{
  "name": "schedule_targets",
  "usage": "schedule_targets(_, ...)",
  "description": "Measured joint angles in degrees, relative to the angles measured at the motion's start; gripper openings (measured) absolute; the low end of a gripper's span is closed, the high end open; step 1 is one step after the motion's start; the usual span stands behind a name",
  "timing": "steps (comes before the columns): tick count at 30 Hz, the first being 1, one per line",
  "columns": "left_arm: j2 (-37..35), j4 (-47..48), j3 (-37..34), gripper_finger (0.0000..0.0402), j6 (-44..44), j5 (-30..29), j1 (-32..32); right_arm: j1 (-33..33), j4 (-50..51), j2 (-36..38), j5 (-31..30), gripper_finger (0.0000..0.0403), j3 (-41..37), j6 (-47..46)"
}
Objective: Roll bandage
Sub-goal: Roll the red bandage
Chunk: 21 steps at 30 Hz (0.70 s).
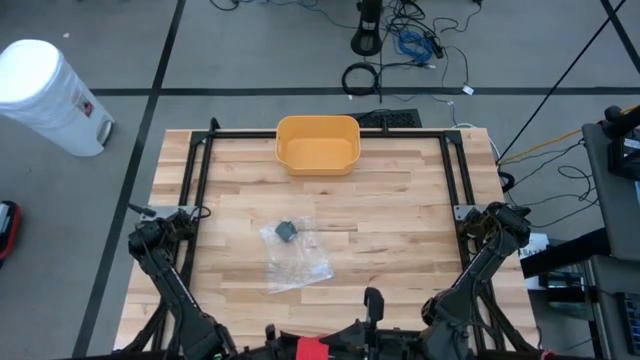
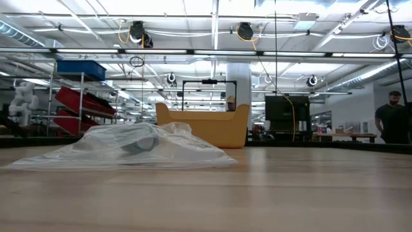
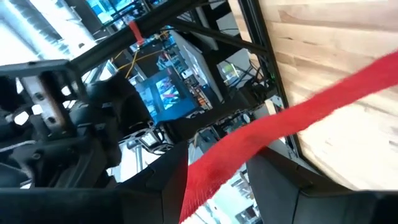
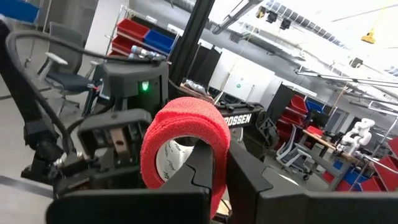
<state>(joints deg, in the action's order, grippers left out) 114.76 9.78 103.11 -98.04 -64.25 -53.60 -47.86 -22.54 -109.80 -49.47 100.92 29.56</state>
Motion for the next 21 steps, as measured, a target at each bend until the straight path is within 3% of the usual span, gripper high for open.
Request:
schedule_targets(7, 0.0, -0.4, 0.0, 0.0145, 0.2, 0.0, 0.0, 0.0, 1.0, 0.0, 0.1, 0.0018, 0.0, 0.4)
schedule_targets(18, 0.3, -3.3, 0.0, 0.0015, 2.5, 1.4, 0.0, 0.0, 3.0, 0.0, 0.1, 0.0018, 0.0, 1.7)
schedule_targets(21, 0.3, -3.3, 0.0, 0.0007, 4.8, 1.7, -0.2, 0.0, 4.8, 0.0, -0.2, 0.0018, 0.0, 5.3)
